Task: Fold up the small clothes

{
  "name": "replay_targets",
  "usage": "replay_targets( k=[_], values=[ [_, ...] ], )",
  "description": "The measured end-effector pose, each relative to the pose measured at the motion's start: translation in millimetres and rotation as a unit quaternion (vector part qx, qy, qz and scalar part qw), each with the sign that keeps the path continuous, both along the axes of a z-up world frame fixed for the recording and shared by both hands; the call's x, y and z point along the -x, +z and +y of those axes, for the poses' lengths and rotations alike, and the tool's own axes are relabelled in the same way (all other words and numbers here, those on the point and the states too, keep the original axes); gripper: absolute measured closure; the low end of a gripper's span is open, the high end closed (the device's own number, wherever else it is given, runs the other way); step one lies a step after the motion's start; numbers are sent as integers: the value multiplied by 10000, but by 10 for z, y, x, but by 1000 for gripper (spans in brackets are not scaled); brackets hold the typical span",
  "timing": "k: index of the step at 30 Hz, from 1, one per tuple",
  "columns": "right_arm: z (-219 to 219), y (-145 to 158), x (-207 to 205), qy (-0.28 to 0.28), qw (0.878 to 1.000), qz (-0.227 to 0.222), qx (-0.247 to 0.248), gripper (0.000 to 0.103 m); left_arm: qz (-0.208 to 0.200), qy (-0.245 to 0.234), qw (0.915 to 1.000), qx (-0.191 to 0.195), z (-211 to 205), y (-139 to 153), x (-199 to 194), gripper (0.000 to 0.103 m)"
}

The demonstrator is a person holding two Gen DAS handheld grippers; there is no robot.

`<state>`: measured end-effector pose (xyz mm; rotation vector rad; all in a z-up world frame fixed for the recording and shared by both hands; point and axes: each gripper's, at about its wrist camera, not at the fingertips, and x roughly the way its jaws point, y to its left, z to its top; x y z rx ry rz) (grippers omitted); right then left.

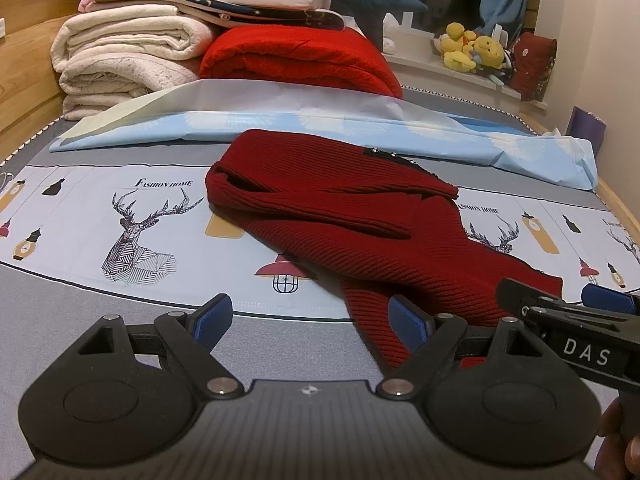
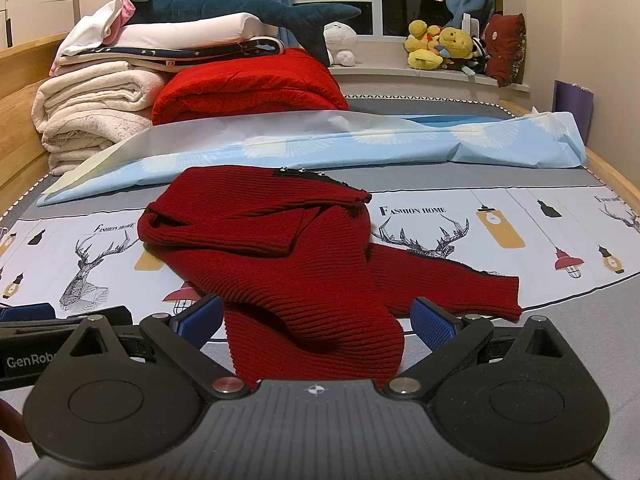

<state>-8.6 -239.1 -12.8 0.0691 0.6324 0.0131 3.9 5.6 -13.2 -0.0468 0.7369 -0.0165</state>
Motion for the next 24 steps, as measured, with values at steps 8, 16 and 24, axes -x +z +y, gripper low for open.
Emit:
replay_targets(
  k=[8, 16, 24],
  values=[
    [9, -1, 0, 0, 10000, 10, -3, 4, 9, 0, 10000, -2, 7, 0, -5, 14],
    [31, -5, 1, 14, 10000, 1, -12, 4, 20, 2, 10000, -4, 11, -1, -8, 14],
    [-131, -340, -185, -195, 9977, 590, -283, 5, 78, 131, 9999, 48, 105, -3, -63, 14]
  ],
)
